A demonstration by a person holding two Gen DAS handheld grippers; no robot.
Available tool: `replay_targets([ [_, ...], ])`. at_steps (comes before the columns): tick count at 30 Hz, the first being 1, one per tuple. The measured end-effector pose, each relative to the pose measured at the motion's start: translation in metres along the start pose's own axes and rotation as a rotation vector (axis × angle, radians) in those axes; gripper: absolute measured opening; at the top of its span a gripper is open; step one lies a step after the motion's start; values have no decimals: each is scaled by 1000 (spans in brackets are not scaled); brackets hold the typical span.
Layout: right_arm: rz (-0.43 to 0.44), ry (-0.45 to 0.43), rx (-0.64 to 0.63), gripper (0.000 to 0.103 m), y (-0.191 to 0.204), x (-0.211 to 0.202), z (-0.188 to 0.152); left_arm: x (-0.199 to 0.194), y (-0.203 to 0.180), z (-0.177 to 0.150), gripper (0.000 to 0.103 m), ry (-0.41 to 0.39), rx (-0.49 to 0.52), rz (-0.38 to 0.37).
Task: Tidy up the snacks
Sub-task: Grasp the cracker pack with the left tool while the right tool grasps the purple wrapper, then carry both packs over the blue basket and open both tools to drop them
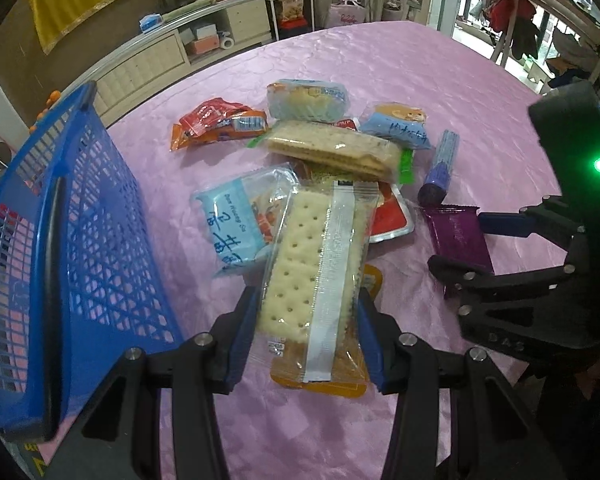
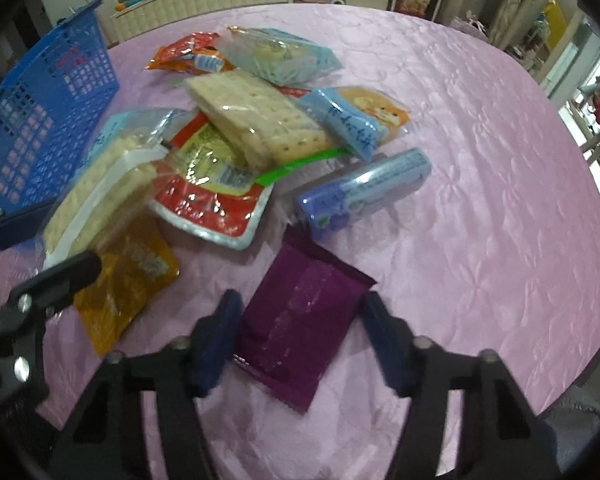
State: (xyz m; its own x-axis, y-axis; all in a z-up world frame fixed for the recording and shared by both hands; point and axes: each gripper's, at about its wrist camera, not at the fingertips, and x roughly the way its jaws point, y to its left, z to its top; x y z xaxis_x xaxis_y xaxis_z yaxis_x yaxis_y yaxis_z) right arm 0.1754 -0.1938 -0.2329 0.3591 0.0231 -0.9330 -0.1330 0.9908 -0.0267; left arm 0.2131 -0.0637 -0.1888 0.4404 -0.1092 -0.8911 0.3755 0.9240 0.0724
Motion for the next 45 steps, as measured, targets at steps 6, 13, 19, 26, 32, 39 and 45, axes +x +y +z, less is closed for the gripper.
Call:
replay_targets([
  [6, 75, -48, 11, 60, -15, -23, -20, -15, -10, -9, 45, -5, -6, 16],
  [13, 137, -185, -48, 60, -7, -80, -25, -62, -13, -16, 45, -79, -65, 15],
  [19, 168, -296, -115, 60, 6, -137, -25, -116, -6, -22, 45, -171, -111, 0],
  [26, 245, -376, -180, 60, 30, -179, -9, -165, 23, -31, 45, -254, -186, 1],
  [32, 289, -425, -252, 60, 63, -207, 5, -193, 59, -42, 45, -313, -238, 21],
  [39, 334, -435, -308, 60, 104, -211, 37, -202, 103, -47, 45, -319, -288, 69],
  [45, 342, -423, -351, 60, 133, -201, 69, -191, 139, -43, 45, -295, -322, 84],
])
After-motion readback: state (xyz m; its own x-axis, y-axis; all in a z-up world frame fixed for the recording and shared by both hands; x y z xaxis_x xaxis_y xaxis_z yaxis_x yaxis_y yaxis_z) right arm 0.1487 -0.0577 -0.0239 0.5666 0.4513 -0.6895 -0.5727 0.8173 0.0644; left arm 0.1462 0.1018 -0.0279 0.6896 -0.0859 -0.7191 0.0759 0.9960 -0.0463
